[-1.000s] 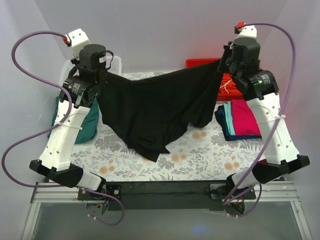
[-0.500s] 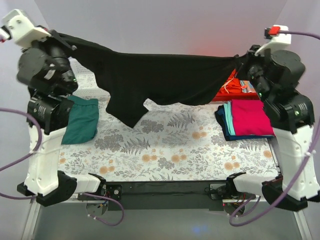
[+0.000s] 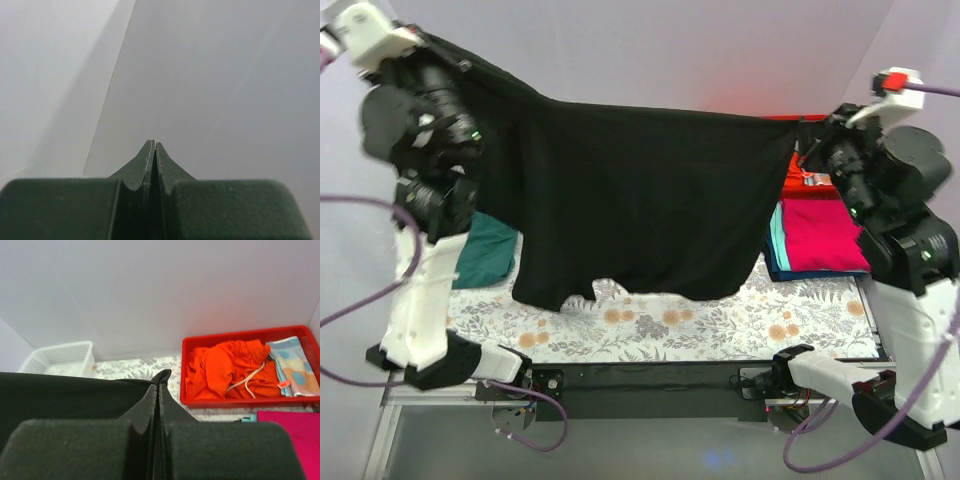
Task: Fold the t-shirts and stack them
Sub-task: Flatten out the tshirt
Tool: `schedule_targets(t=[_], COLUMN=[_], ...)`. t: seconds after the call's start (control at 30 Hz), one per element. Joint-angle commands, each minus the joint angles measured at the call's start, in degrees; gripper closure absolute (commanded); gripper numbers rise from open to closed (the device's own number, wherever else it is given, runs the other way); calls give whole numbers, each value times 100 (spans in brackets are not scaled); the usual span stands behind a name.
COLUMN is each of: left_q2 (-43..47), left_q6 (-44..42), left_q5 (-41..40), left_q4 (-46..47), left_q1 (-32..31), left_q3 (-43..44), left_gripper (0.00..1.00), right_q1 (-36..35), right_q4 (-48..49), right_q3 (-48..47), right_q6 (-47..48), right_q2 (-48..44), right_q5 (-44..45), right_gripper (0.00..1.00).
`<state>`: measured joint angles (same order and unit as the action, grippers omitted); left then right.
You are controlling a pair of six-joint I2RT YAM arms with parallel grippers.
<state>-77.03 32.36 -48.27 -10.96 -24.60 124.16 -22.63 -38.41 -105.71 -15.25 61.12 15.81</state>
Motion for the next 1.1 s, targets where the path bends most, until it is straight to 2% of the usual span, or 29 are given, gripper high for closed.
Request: schedule_targets(t=[0.0,0.17,0.3,0.5,0.67,0.73,0.8,0.87,0.9,0.93,0.97,1.0,1.03,1.07], left_q2=[-855,-1489,-1972,-2237,-2062,-1877,-1597,-1333,-1149,-756,-508,-305,19,135], left_q6=[-652,-1371,-1653,-1724,-1768,-1829,-1777,-1445,-1121,-778,252,958,1696,3426], left_q5=[-402,-631,-491,-227,-33,-68,-130,-496,-586,-683,-849,-816,-781,-571], left_q4=[665,1726,2106,2265,2125,2028,1774,1300,942,294,-130,-752,-2150,-2878], left_q1=[17,25,25,17,-44,-124,-343,-606,-686,-756,-853,-880,-880,-889], left_q3=[-163,-191,336,1127,1304,1006,403,-336,-1245,-1750,-2251,-2760,-3453,-3808], left_gripper=[100,100,100,100,100,100,100,100,100,100,100,100,100,100], right_q1=[13,118,373,664,716,716,725,716,716,716,725,716,716,725], right_q4=[334,466,536,712,914,941,950,941,906,880,801,731,634,599], right_q3=[296,-10,-668,-1101,-479,-83,847,2012,2472,2868,3263,4059,4415,4828], right_q6=[-31,144,232,382,479,461,382,199,93,-56,-310,-530,-706,-1004], right_q2=[636,1269,1788,1877,1421,1078,639,158,-2,-152,-406,-504,-609,-723], right_q5=[422,546,335,1,-43,-17,18,-43,-130,-192,-280,-446,-587,-823], right_gripper=[99,99,99,99,99,99,99,99,99,99,99,99,99,99])
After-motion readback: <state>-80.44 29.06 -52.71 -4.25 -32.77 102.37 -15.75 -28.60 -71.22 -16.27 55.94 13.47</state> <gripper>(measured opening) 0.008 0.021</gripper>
